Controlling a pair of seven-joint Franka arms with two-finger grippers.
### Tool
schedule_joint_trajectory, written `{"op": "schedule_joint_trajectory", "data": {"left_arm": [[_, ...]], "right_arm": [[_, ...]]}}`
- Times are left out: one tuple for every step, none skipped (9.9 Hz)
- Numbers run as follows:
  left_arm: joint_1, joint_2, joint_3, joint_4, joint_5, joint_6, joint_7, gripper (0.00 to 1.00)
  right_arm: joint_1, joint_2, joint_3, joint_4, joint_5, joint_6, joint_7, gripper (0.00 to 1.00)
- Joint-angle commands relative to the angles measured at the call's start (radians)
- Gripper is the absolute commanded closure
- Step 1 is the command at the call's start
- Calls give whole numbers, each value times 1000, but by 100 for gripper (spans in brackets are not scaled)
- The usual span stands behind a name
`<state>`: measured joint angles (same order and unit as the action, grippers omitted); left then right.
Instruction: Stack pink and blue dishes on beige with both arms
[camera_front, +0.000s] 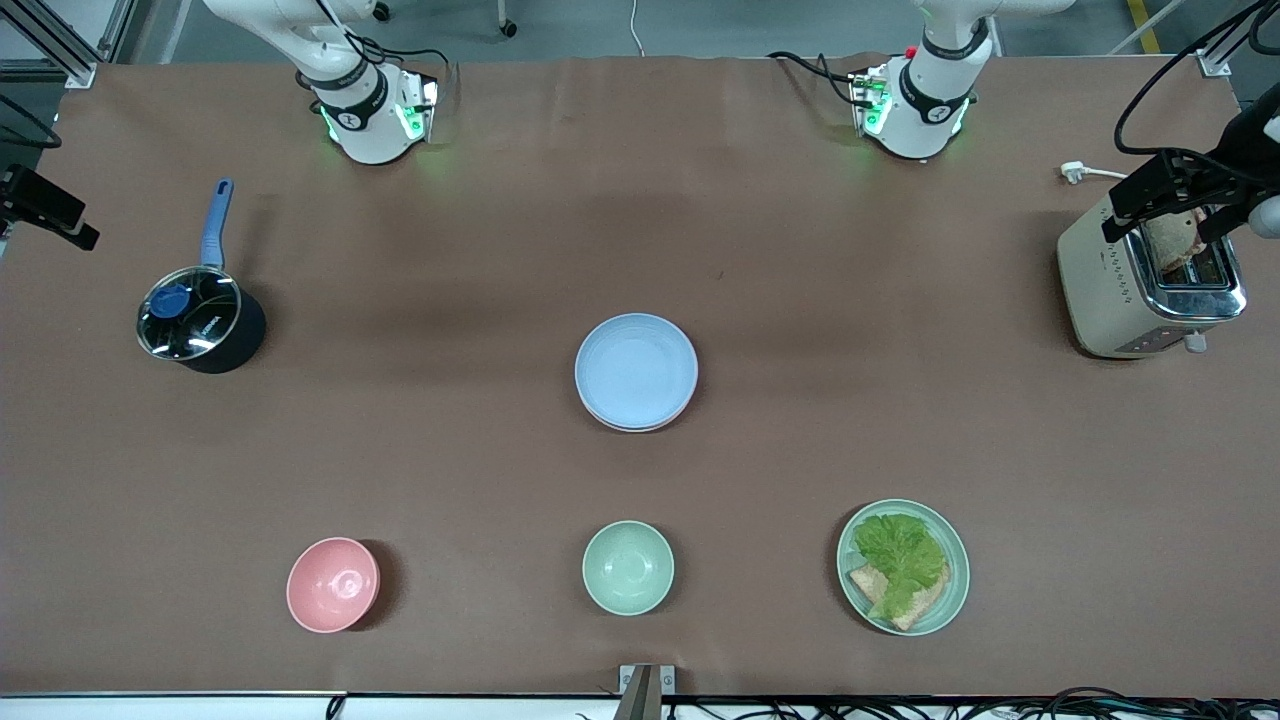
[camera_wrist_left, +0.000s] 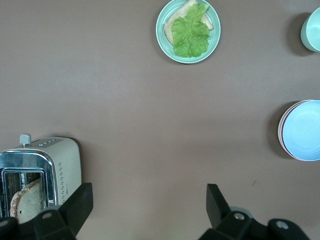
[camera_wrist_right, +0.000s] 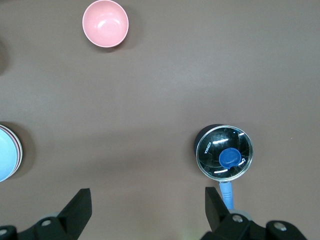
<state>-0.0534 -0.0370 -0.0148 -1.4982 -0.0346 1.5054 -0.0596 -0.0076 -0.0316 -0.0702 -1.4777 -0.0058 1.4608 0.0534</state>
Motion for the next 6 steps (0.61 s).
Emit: {"op": "schedule_joint_trajectory", "data": {"left_arm": [[-5, 2, -4, -22, 21, 12, 4, 0], [-3, 11, -4, -7, 22, 12, 7, 0], [-5, 18, -2, 7, 22, 12, 4, 0], [-3, 20, -2, 6, 22, 10, 0, 0], [-3, 25, -4, 4, 22, 10, -3, 0], [-2, 25, -4, 1, 21, 9, -2, 0]], "right_arm": [[1, -5, 3, 0, -22, -10, 2, 0], [1, -5, 3, 0, -22, -10, 2, 0], [1, -5, 3, 0, -22, -10, 2, 0], [1, -5, 3, 0, -22, -10, 2, 0], [1, -5, 1, 0, -22, -10, 2, 0], [1, -5, 1, 0, -23, -10, 2, 0]]}}
